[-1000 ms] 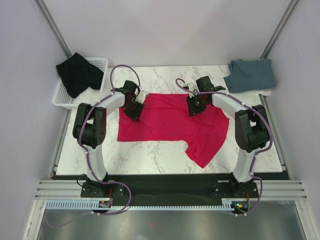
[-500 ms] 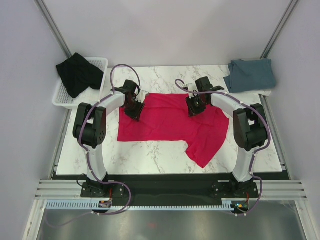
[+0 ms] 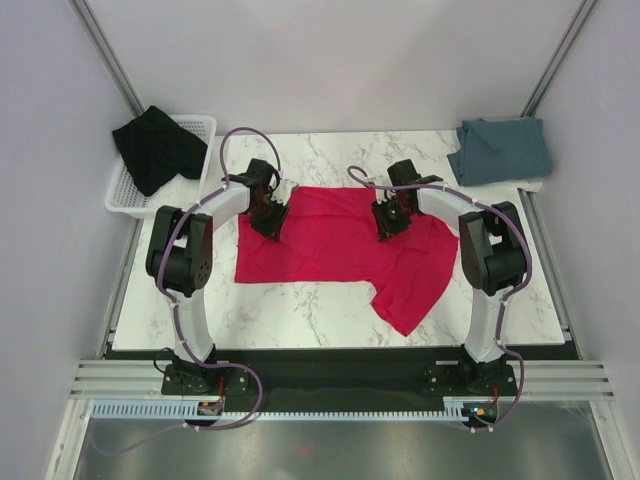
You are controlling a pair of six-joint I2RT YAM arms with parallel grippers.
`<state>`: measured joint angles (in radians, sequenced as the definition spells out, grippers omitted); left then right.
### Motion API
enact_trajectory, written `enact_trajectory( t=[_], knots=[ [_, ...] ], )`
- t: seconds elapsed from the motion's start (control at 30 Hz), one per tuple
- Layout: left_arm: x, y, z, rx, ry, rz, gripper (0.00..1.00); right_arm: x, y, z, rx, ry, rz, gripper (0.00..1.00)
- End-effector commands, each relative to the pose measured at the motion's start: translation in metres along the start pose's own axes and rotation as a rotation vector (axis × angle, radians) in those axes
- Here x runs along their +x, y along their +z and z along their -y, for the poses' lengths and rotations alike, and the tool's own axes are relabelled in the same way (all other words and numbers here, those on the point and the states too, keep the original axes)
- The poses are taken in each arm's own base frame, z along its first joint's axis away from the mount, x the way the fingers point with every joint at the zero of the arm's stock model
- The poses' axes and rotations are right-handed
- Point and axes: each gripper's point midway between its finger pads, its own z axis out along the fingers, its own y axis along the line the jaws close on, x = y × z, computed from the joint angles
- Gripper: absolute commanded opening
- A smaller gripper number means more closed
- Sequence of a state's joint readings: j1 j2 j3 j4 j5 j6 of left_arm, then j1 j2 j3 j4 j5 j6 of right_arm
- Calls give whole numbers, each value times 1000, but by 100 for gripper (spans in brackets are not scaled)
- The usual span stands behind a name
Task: Fold and stack the t-shirts
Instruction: Fold the tshirt
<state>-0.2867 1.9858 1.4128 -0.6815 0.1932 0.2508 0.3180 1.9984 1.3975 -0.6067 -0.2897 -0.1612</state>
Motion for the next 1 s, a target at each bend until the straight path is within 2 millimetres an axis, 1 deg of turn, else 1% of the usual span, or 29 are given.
enact_trajectory(
  t=[0.0,0.37,0.47,0.5,0.53,0.63,0.73,0.87,0.97],
  knots=[
    [-15,-5,0,5,-18,44,38,-10,-3,1,11,-30,20,29],
    [-17,-5,1,7,-19,47,38,-13,-2,1,25,-41,30,16],
    [-17,-5,1,6,-17,49,38,-16,-5,-1,26,-50,38,6],
    [-16,-5,0,4,-19,46,38,-21,-9,-4,28,-60,50,2],
    [-16,-5,1,5,-18,46,38,-22,-12,-6,26,-66,55,0],
    [-17,-7,1,5,-18,51,38,-27,-25,-15,17,-83,76,0],
    [-16,-6,1,7,-20,49,38,-26,-35,-24,-2,-89,82,0],
    [-18,-8,2,8,-16,57,38,-18,-40,-34,-20,-96,72,0],
    [-18,-10,1,5,-18,58,38,-10,-40,-39,-33,-92,61,0]
  ],
)
